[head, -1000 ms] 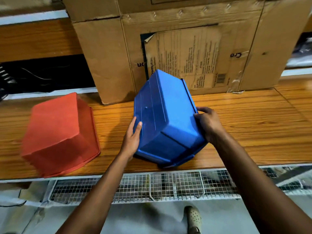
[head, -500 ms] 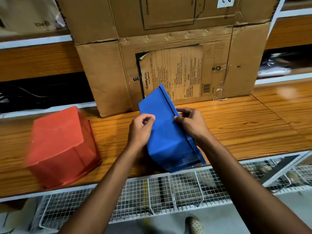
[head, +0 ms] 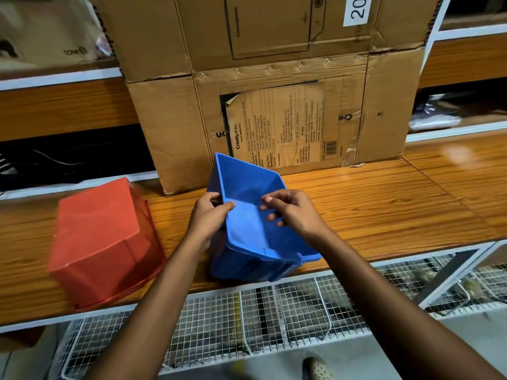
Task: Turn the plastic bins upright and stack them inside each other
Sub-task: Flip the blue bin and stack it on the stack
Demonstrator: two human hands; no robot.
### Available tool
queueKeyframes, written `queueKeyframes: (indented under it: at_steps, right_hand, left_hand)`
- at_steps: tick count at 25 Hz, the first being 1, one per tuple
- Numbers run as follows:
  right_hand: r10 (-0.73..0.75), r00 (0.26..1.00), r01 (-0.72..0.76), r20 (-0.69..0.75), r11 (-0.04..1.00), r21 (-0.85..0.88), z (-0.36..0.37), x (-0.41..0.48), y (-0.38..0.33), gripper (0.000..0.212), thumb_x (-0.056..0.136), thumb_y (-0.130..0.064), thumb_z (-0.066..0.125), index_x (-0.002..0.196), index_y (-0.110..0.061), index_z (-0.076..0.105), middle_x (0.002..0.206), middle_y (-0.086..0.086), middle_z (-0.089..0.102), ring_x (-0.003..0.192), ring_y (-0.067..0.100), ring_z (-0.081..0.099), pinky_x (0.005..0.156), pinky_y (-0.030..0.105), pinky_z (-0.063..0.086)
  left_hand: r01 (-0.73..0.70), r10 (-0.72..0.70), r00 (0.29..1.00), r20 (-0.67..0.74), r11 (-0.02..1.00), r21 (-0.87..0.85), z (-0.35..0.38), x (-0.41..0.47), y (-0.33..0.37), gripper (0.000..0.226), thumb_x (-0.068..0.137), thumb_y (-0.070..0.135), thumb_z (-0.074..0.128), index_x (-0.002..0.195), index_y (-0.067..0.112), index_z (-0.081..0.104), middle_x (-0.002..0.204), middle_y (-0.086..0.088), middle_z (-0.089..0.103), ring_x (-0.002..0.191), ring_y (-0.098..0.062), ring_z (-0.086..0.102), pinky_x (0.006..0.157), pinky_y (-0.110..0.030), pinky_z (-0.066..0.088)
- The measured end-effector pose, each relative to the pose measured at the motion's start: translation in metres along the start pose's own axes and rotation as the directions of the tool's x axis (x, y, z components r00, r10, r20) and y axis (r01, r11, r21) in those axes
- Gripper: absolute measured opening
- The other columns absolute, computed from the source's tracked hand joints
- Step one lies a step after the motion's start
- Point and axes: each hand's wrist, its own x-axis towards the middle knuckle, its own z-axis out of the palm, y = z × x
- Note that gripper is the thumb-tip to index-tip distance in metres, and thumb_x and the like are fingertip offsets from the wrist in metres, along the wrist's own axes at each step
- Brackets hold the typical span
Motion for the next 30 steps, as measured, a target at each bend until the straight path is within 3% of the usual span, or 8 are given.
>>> queueKeyframes:
  at_steps: [4, 8, 13, 17, 20, 23, 26, 30]
  right_hand:
    - [-0.085, 0.994, 0.068, -0.074, 0.977, -0.204, -0.007, 0.008, 0.012, 0.009, 0.094, -0.022, 0.062, 0.091, -0.018, 0.069, 0.086, 0.006, 0.074, 0.067, 0.012, 0.065, 0.059, 0.031, 0.05]
    - [-0.19, 0.979, 0.139, -0.072, 0.884, -0.447, -0.014, 0.013, 0.018, 0.016, 0.091, -0.025, 0.063, 0.1, -0.018, 0.075, 0.089, -0.007, 0.071, 0.084, 0.012, 0.066, 0.077, 0.029, 0.051]
    - [-0.257, 0.966, 0.206, 0.022, 0.719, -0.663, -0.014, 0.026, 0.014, 0.029, 0.09, -0.028, 0.063, 0.117, -0.021, 0.069, 0.119, 0.003, 0.066, 0.108, 0.022, 0.062, 0.094, 0.037, 0.049]
    - [-0.195, 0.973, 0.214, 0.121, 0.581, -0.785, -0.013, 0.043, 0.02, 0.052, 0.089, -0.025, 0.063, 0.14, -0.022, 0.051, 0.144, 0.007, 0.048, 0.133, 0.027, 0.046, 0.106, 0.042, 0.044]
    - [-0.094, 0.975, 0.223, 0.203, 0.355, -0.908, -0.015, 0.057, 0.024, 0.062, 0.09, -0.02, 0.06, 0.148, -0.022, 0.04, 0.155, 0.011, 0.037, 0.144, 0.029, 0.033, 0.117, 0.047, 0.028]
    - [0.089, 0.984, 0.129, 0.152, 0.225, -0.966, -0.025, 0.067, 0.037, 0.043, 0.095, -0.026, 0.053, 0.138, -0.02, 0.052, 0.139, 0.017, 0.057, 0.128, 0.035, 0.054, 0.105, 0.045, 0.041]
    - [0.121, 0.992, -0.066, -0.036, 0.254, -0.965, -0.047, 0.073, 0.055, 0.037, 0.098, -0.037, 0.051, 0.124, -0.013, 0.062, 0.125, 0.023, 0.064, 0.116, 0.039, 0.061, 0.09, 0.04, 0.048]
    - [0.168, 0.954, -0.298, -0.248, 0.434, -0.85, -0.068, 0.086, 0.073, 0.036, 0.099, -0.031, 0.052, 0.116, -0.001, 0.062, 0.124, 0.027, 0.064, 0.114, 0.042, 0.061, 0.09, 0.042, 0.05]
  left_hand:
    - [0.001, -0.003, 1.0, 0.011, 0.984, 0.177, -0.016, 0.015, -0.024, 0.033, 0.058, 0.016, 0.056, 0.086, 0.016, 0.072, 0.092, -0.007, 0.076, 0.083, -0.026, 0.071, 0.078, -0.049, 0.06]
    - [-0.055, 0.023, 0.994, 0.109, 0.954, 0.294, -0.018, 0.018, -0.028, 0.04, 0.061, 0.006, 0.049, 0.091, 0.017, 0.074, 0.093, -0.011, 0.075, 0.082, -0.026, 0.069, 0.069, -0.037, 0.055]
    - [-0.182, 0.109, 0.978, 0.176, 0.86, 0.476, -0.006, 0.032, -0.016, 0.041, 0.081, -0.008, 0.054, 0.108, 0.013, 0.075, 0.107, 0.001, 0.073, 0.1, -0.015, 0.065, 0.077, -0.027, 0.048]
    - [-0.302, 0.165, 0.947, 0.276, 0.753, 0.585, 0.008, 0.042, -0.018, 0.042, 0.084, -0.006, 0.058, 0.112, 0.021, 0.074, 0.116, 0.002, 0.072, 0.105, -0.014, 0.063, 0.09, -0.027, 0.051]
    - [-0.404, 0.179, 0.895, 0.409, 0.715, 0.571, 0.016, 0.045, -0.023, 0.038, 0.087, -0.002, 0.061, 0.117, 0.019, 0.071, 0.123, 0.001, 0.069, 0.118, -0.014, 0.061, 0.102, -0.026, 0.046]
    - [-0.455, 0.265, 0.881, 0.391, 0.695, 0.556, 0.023, 0.04, -0.02, 0.031, 0.088, 0.002, 0.059, 0.112, 0.017, 0.073, 0.118, -0.002, 0.072, 0.113, -0.017, 0.064, 0.098, -0.027, 0.048]
    - [-0.498, 0.357, 0.867, 0.349, 0.665, 0.557, 0.015, 0.039, -0.013, 0.027, 0.088, 0.012, 0.062, 0.112, 0.015, 0.071, 0.119, -0.004, 0.07, 0.114, -0.02, 0.061, 0.099, -0.029, 0.045]
    - [-0.47, 0.426, 0.877, 0.223, 0.657, 0.59, -0.006, 0.049, -0.016, 0.033, 0.079, 0.031, 0.056, 0.104, 0.016, 0.072, 0.113, -0.005, 0.071, 0.111, -0.027, 0.061, 0.098, -0.037, 0.045]
